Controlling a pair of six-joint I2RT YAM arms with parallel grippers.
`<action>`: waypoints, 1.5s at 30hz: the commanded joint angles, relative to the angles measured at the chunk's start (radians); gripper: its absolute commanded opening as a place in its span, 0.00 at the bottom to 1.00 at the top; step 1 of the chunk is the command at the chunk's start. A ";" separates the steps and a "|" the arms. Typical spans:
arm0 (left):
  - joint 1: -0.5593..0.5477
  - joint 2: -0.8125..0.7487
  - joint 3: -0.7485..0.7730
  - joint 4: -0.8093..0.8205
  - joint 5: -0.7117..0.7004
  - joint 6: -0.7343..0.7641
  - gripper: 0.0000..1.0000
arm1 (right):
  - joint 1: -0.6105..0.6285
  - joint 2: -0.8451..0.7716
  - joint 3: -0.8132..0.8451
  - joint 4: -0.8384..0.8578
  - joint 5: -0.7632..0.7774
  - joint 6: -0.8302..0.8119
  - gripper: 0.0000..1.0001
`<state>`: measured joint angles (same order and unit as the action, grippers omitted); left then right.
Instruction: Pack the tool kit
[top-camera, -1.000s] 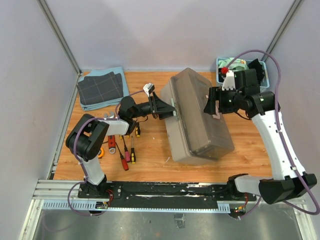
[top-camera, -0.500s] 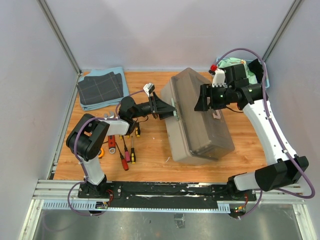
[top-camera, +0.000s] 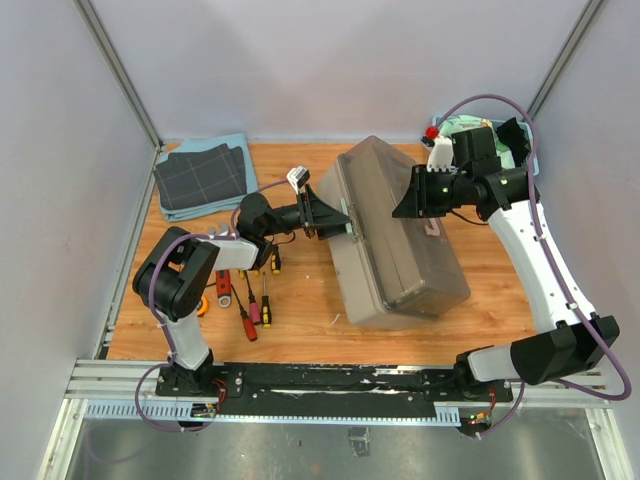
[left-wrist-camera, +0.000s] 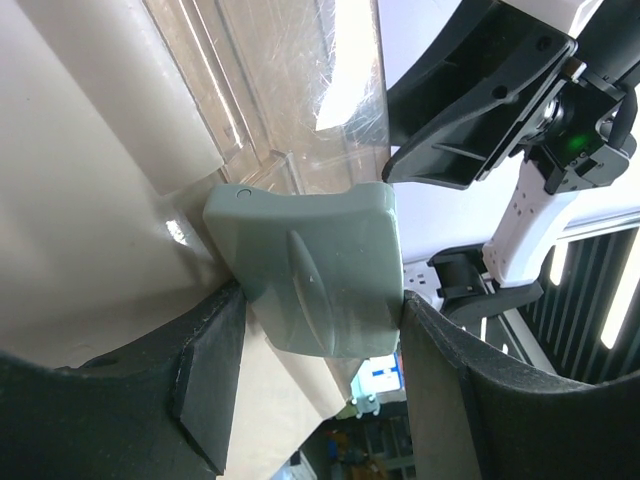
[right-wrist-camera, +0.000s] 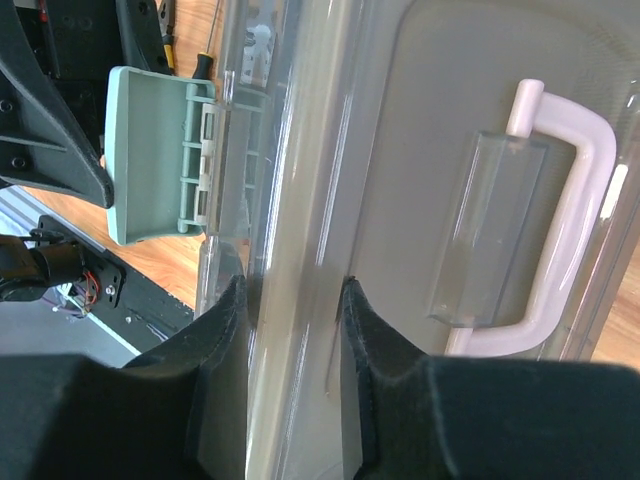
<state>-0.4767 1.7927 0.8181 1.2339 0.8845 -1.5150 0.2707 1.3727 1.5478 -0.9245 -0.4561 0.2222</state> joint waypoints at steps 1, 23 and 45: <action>0.004 0.015 0.020 0.091 -0.002 0.093 0.00 | 0.006 0.002 0.027 -0.075 0.029 -0.076 0.01; 0.038 0.010 0.013 0.024 0.063 0.174 0.00 | -0.313 -0.077 0.085 -0.138 0.064 -0.146 0.01; 0.044 0.010 0.031 -0.040 0.085 0.234 0.00 | -0.324 -0.108 0.281 -0.162 0.152 -0.132 0.41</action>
<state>-0.4351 1.8004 0.8333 1.1904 0.9630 -1.3167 -0.0841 1.2594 1.7332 -1.0573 -0.3134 0.0738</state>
